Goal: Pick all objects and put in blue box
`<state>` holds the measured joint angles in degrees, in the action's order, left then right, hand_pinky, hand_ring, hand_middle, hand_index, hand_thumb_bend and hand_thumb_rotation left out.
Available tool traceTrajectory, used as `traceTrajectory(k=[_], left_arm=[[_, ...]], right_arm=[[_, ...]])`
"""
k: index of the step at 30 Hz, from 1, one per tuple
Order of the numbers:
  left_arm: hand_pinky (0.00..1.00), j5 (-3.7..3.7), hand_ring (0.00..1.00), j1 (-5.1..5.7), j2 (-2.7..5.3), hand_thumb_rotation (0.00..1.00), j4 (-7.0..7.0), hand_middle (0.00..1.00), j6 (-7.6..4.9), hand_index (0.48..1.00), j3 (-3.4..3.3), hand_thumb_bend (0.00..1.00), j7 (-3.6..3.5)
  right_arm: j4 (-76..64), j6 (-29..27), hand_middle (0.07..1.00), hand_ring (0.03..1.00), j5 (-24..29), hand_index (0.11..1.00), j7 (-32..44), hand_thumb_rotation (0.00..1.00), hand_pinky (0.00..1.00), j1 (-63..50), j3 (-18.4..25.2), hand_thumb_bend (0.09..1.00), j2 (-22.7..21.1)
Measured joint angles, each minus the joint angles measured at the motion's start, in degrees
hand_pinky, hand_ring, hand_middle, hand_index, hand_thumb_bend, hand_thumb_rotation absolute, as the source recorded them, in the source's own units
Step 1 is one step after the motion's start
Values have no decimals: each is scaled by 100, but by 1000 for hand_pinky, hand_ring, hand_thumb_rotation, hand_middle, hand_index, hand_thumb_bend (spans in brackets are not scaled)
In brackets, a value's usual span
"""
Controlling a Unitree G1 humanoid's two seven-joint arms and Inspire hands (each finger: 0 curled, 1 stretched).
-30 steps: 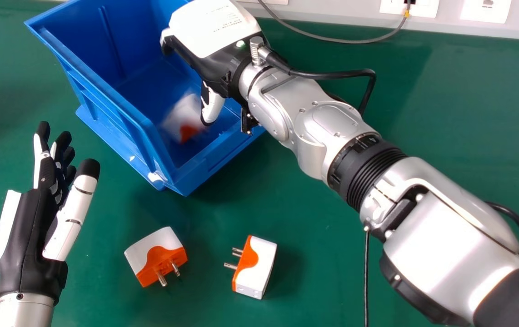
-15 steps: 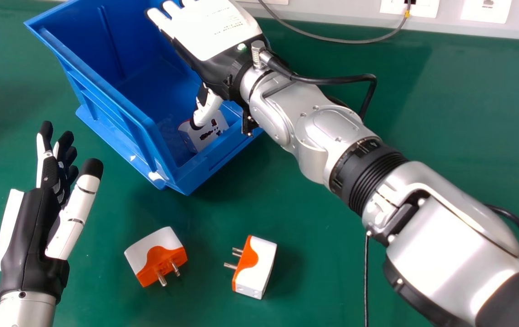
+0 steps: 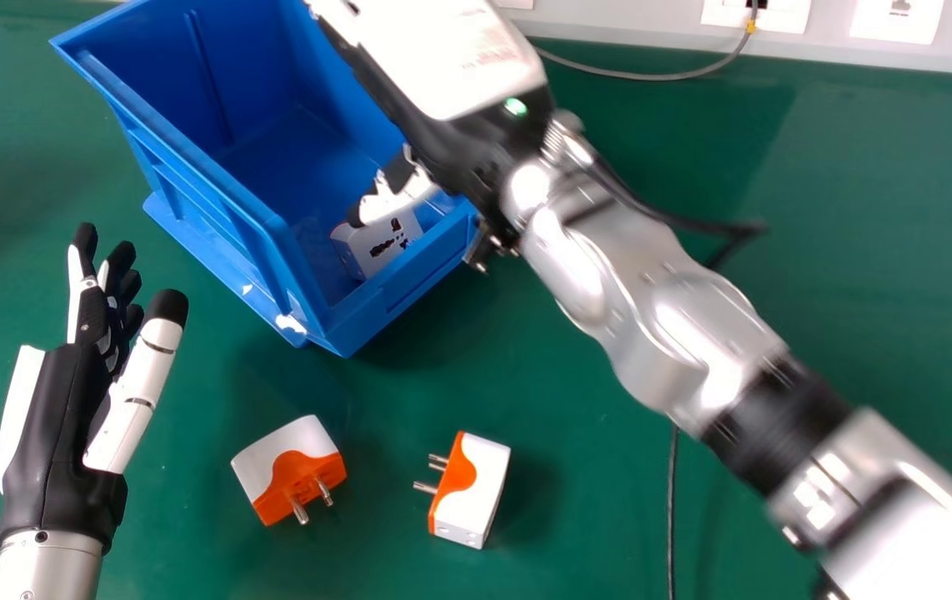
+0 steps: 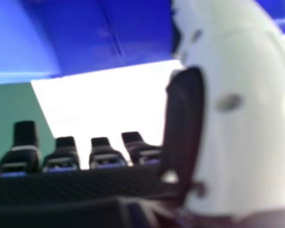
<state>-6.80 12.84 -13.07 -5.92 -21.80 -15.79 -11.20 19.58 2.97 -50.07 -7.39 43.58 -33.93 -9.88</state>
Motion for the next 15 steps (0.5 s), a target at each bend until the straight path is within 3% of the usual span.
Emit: traceTrajectory(k=[15], left_arm=[[1000,-11,1000,6,-73,770,-32,1000,-14,1000,-55,519,-103]], right_arm=[[-3729,23,1000,993,-295,992,47,216,866,-3087,608,659,-600]])
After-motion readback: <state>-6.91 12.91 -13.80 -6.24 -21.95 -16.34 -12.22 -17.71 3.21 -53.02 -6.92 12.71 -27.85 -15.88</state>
